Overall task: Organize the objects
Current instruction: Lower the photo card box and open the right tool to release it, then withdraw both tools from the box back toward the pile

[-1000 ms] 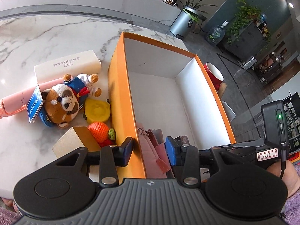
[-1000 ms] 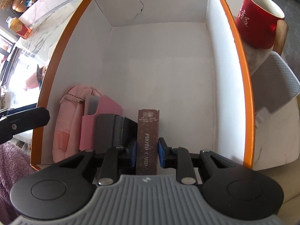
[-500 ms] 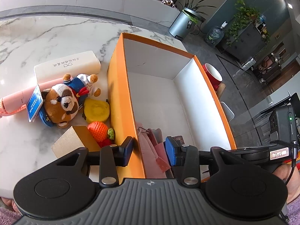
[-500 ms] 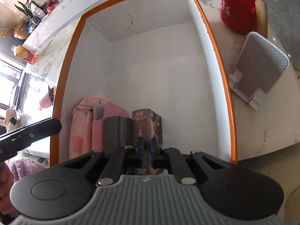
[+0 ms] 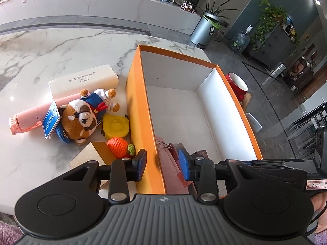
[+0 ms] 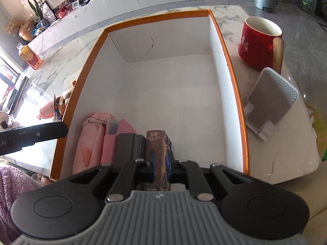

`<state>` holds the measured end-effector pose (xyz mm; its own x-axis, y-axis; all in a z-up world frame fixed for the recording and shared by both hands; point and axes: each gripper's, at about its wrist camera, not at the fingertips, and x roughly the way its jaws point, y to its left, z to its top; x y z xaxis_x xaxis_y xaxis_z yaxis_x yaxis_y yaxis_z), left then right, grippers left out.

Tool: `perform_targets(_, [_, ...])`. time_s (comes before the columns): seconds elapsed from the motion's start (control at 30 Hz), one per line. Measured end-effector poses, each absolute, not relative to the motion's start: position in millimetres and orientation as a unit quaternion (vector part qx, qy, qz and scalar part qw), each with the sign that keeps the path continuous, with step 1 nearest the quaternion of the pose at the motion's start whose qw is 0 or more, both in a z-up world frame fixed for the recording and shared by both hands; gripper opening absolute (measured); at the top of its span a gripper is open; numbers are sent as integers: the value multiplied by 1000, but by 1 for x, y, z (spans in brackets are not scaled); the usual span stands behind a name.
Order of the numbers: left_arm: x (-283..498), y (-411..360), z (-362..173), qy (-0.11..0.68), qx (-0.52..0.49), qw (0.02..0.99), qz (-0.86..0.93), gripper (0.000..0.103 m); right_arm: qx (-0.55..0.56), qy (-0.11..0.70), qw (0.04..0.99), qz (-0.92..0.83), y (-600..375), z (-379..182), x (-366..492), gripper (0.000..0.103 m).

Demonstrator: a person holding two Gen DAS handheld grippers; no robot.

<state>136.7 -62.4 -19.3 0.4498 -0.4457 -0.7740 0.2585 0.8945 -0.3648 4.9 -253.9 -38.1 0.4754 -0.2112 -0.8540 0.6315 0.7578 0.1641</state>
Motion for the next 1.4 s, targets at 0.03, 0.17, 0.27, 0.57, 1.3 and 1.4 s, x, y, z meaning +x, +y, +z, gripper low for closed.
perform_targets(0.03, [135,-61,-17,478,-95,848,-209,40,227,438,830,-258,-251,-35,3,12])
perform_targets(0.17, [128,-58,-8,463,-87,855,-215,40,206,410,850,-260,-242,-24,0,17])
perform_targets(0.27, [121,-55,-3,450,-80,861,-221,40,188,380,869,-254,-230,-12,-1,32])
perform_targets(0.57, [106,-30,12,397,-46,896,-196,40,140,345,902,-220,-195,11,28,46])
perform_targets(1.3, [129,80,-18,429,-48,892,-132,46,54,421,902,-72,-125,-11,170,42])
perform_targets(1.4, [135,86,-30,439,-59,886,-135,46,35,445,891,-78,-124,-23,184,39])
